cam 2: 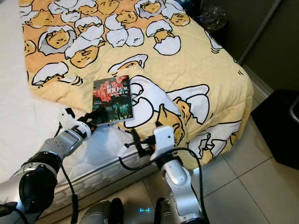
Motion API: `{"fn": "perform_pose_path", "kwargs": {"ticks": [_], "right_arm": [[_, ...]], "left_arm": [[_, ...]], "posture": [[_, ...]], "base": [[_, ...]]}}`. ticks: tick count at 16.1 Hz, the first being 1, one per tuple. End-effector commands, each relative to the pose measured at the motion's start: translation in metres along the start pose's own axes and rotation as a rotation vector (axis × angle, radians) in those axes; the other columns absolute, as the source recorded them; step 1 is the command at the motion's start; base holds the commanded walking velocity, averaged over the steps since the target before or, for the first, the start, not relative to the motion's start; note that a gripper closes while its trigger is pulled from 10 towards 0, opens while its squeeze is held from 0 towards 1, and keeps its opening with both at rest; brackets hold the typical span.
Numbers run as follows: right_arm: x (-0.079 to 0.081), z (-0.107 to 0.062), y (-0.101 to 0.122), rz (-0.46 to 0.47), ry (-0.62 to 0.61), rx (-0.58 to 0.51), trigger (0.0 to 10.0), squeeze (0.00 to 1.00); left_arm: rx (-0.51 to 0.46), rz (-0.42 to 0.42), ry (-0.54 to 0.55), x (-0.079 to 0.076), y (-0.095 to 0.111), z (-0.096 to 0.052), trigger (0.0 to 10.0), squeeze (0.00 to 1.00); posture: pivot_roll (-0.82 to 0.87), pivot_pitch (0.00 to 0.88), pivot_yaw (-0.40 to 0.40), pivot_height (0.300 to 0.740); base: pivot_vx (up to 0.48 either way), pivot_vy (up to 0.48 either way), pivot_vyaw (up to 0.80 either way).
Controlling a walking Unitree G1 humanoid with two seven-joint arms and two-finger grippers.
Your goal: Clean up the room
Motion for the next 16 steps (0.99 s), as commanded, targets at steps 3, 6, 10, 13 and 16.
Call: {"fn": "perform_pose_path", "kwargs": {"ticks": [3,6,10,13,16], "right_arm": [[0.013,0.002,0.001,0.048,0.077,0.005,10.0,0.00],[0.013,0.001,0.000,0.042,0.093,0.012,10.0,0.00],[0.009,-0.005,-0.004,0.037,0.087,0.032,10.0,0.00],[0.008,-0.008,-0.005,0.043,0.079,0.038,10.0,0.00],[0.007,-0.012,-0.005,0.046,0.068,0.045,10.0,0.00]], "left_arm": [[0.046,-0.035,0.019,0.009,-0.017,-0.001,5.4,0.00],[0.041,-0.031,-0.003,0.005,-0.019,0.000,0.0,0.00],[-0.016,-0.058,-0.039,0.000,-0.015,0.002,0.0,0.00],[-0.080,-0.097,-0.053,-0.005,-0.009,0.003,0.0,0.00],[-0.091,-0.090,-0.080,-0.009,-0.006,0.003,0.0,0.00]], "posture": [[-0.14,0.210,0.050,0.740],[-0.14,0.207,0.050,0.740],[-0.14,0.196,0.045,0.740],[-0.15,0.191,0.043,0.740],[-0.15,0.192,0.045,0.740]], "base": [[0.000,0.000,0.00],[0.000,0.000,0.00],[0.000,0.000,0.00],[0.000,0.000,0.00],[0.000,0.000,0.00]]}}
Point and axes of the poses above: a point about 5 cm out from each wrist's last joint towards the gripper, its own z axis pointing out of the wrist towards the gripper, its own y axis along the axis of the wrist's last joint, x = y × z, the point moved 2 cm from there along z, pointing out of the wrist towards the gripper, and after that the axes turned 5 degrees about -z, right-handed, at the moved point
